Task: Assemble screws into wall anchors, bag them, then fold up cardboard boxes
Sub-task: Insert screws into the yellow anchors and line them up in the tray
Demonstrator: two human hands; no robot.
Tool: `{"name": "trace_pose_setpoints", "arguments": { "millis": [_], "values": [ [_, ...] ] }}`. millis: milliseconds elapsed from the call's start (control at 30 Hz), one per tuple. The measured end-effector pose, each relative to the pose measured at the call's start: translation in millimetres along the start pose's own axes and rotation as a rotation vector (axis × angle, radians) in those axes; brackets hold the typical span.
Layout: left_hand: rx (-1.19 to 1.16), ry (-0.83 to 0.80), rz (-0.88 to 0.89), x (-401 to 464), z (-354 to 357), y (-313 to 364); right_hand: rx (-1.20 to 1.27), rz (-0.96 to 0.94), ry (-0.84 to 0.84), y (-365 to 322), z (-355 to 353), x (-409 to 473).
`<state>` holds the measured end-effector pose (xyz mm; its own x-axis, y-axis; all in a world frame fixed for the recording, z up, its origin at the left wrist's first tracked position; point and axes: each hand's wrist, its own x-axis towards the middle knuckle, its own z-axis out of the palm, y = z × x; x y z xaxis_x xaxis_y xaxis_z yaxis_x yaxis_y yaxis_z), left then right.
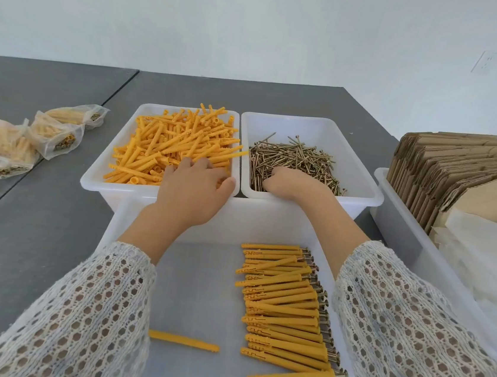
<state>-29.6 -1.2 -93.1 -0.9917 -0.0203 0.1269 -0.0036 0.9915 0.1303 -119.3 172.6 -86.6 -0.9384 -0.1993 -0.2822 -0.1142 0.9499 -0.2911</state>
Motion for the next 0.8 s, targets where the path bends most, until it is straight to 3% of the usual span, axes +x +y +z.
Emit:
{"name": "trace_pose_setpoints", "arguments": {
  "millis": [500, 667, 800],
  "values": [
    [-0.410, 0.267, 0.129, -1, 2, 4, -0.067, 0.025, -0.034, -1, 1, 4],
    [-0.460, 0.381, 0.264, -1, 3, 8, -0.025, -0.123, -0.091, 1, -1, 5],
    [-0.476, 0.394, 0.414, -4, 3, 13, 0.019, -0.093, -0.079, -2, 0, 8]
  ]
}}
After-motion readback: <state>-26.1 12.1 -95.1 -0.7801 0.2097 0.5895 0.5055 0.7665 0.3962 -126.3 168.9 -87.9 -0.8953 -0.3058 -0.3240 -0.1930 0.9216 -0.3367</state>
